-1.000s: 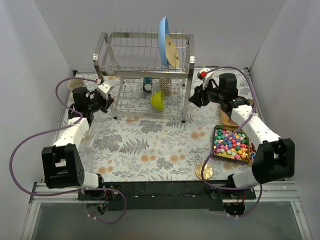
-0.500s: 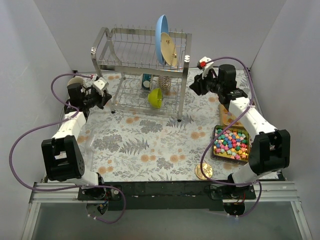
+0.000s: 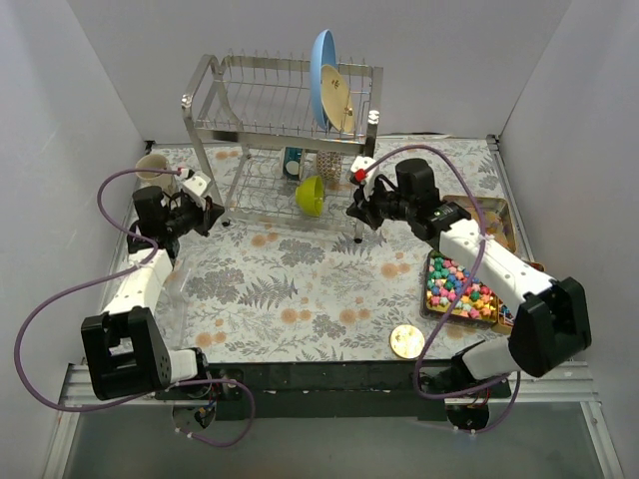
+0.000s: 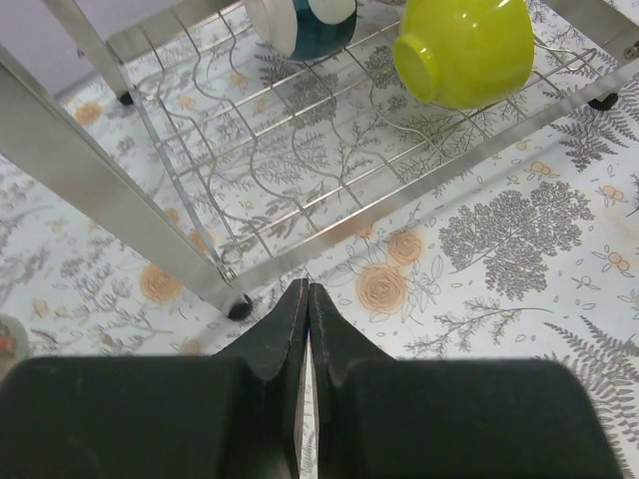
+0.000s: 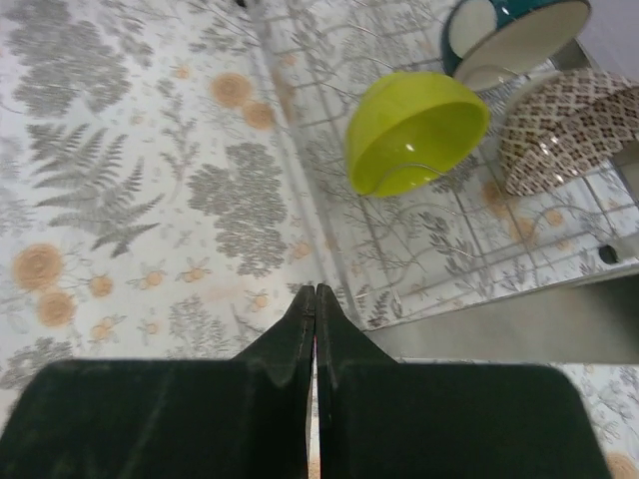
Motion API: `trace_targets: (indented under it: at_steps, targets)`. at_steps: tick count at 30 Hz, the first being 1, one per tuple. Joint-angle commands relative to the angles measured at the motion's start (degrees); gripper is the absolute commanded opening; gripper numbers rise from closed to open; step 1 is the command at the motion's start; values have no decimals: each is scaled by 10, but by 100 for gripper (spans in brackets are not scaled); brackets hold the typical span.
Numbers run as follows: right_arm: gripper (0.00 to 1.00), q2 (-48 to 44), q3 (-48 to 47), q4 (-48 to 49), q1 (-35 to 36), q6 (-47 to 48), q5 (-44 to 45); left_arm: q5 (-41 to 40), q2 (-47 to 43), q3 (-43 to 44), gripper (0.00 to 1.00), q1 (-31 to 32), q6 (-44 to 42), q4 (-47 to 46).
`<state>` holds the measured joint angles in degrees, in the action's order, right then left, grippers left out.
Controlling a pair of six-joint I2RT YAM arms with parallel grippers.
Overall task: Pack the candies
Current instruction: Move the distractor to the center of the board.
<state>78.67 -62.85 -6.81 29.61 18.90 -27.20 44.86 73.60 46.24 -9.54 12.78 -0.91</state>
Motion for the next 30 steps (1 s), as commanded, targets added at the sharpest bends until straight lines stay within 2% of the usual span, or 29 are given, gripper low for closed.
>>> trace_targets:
  at_steps: [1,3,8,16,21,25,26,27,28,29,30]
  targets:
    - [1,58,-74,33,0,41,92,-35,-51,-15,0,-1,50,6]
    - [1,74,-92,36,-1,55,114,-64,-53,-2,0,-3,64,55]
    - [1,116,-130,39,-20,84,113,-53,-43,41,0,-10,35,157]
    - [1,191,-192,62,-64,93,123,-60,-60,26,0,-13,14,169]
    - [1,185,-203,36,-71,99,56,-49,-69,24,0,-13,10,178]
    - [1,141,-191,-35,-68,74,-31,-17,-69,47,0,-13,-20,253]
    - [8,129,-183,-86,-68,76,-47,-6,-68,53,3,-14,-52,273]
    - [29,103,-174,-111,-68,82,-62,-1,-68,56,10,-14,-71,292]
    - [38,90,-163,-138,-68,109,-65,0,-67,61,16,-13,-87,325]
    - [43,76,-136,-186,-69,124,-61,6,-65,61,30,-14,-112,341]
    - [50,48,-122,-212,-73,137,-43,11,-62,63,34,-13,-121,353]
